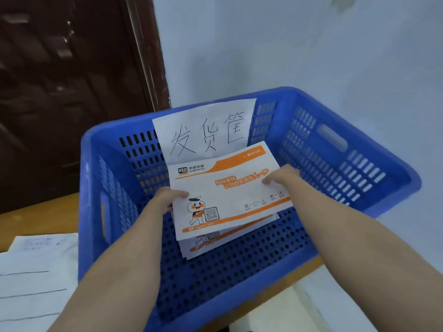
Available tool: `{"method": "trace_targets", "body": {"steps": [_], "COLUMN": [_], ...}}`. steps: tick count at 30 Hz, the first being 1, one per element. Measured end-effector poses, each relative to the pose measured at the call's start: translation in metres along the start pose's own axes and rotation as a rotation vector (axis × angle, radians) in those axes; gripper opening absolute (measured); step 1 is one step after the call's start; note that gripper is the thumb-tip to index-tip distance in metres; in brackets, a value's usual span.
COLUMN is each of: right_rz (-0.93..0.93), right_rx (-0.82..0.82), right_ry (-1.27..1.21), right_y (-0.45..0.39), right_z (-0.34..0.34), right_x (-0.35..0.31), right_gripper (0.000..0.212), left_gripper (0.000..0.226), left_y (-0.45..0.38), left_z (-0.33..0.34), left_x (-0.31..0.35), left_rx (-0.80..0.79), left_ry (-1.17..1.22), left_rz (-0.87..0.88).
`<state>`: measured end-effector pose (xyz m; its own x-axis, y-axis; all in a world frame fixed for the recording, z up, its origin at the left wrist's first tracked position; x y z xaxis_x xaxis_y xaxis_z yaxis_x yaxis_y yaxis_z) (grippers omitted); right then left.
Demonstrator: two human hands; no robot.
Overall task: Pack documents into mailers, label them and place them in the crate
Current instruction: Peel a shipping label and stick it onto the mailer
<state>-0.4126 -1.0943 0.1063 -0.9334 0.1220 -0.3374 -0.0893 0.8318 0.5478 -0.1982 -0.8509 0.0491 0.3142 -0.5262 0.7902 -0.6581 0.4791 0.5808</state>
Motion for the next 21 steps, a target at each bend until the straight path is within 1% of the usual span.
{"method": "trace_targets", "body": {"steps": [3,6,10,14,16,21], "right_rz": [0.012,0.016,0.037,0.073,0.078,0.101], "right_rx": [-0.021,-0.049,-0.098,-0.129,-0.11,-0.056], "right_ry": [0.083,0.167,0.247,0.301,0.331,0.384], "right_y": [-0.019,-0.035,-0.059,-0.082,-0.089,-0.096], "right_z": [0.018,0.037,0.058,0.079,0.088,0.101], "right_x": [-0.004,-0.007,-0.006,0.004,0.009,0.012], "right_gripper": [0.086,0.094,0.101,0.104,0.104,0.097], "left_gripper": [0.034,0.028,0.029,0.035,0.033,0.049], "left_y": [-0.011,-0.026,-0.041,-0.032,-0.033,-0.039], "left_z": [0.002,0.001,0.003,0.011,0.018,0.026], "left_x": [-0.019,-0.044,-0.072,-0.07,-0.072,-0.074], "left_rx": [0.031,0.089,0.182,0.31,0.31,0.352], "left_ry": [-0.018,-0.054,-0.081,-0.105,-0.17,-0.256], "left_rz": [-0.047,-0.124,-0.211,-0.267,-0.291,-0.36]}}
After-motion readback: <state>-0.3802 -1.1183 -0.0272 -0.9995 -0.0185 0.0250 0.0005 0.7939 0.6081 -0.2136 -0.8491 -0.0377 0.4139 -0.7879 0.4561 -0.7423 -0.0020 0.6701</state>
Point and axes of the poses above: each hand's wrist, its own y-axis away from the middle knuckle, its own z-axis out of the palm, x = y × z, the point moved 4 cm from there along -y, towards the middle knuckle, and after that the axes turned 6 degrees about z, right-handed, at the moved point
